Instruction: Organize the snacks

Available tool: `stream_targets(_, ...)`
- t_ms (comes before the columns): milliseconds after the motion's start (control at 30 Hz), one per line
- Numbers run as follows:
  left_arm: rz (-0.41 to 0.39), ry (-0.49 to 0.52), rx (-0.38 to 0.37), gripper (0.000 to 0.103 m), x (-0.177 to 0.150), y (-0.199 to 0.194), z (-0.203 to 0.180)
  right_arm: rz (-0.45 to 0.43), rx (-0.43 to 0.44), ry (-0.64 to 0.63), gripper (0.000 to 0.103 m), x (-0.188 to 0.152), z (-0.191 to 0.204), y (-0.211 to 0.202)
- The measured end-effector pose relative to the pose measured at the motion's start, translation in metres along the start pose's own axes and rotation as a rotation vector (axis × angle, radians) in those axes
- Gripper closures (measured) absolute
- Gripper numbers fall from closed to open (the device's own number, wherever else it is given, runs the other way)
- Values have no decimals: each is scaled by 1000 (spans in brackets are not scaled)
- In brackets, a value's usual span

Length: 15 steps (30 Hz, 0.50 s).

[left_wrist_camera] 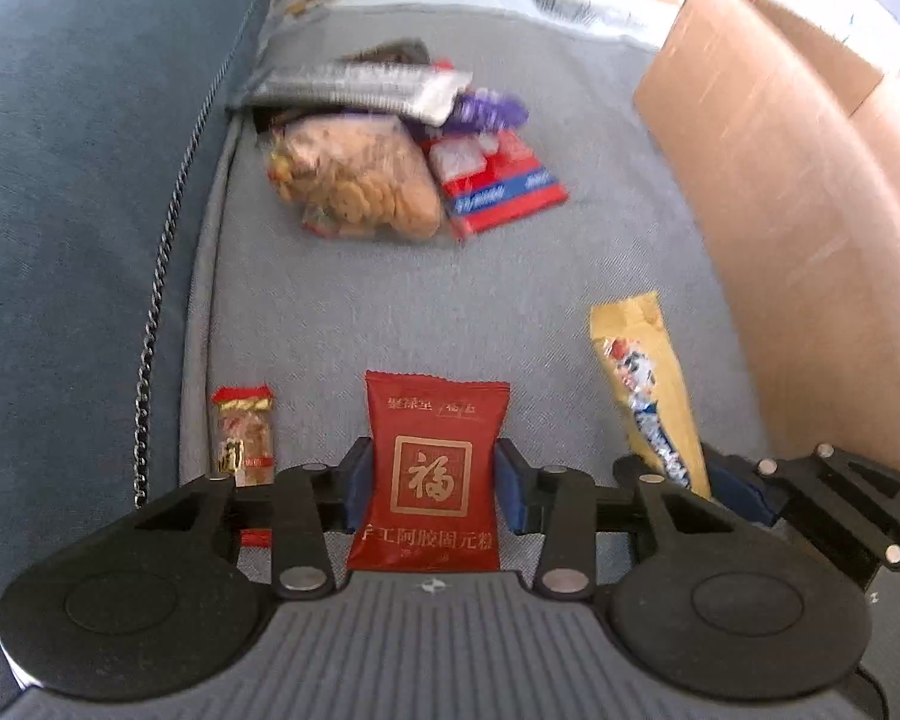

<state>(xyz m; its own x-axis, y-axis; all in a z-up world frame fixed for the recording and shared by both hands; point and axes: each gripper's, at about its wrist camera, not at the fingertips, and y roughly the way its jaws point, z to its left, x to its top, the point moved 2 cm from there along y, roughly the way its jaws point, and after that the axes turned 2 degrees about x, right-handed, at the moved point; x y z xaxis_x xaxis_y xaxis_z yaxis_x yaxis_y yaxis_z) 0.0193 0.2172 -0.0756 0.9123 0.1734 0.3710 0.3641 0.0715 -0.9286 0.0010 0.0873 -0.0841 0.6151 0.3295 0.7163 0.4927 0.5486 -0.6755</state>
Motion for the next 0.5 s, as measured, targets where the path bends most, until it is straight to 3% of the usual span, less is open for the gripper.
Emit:
stream_targets(300,-280,-44,-84,57,-17,-57,7,-116,5,-36,85,7,8,-40)
stream_targets(500,-487,-103,-196,57,-32,-93,19,-223,29,-32,85,15,5,-84)
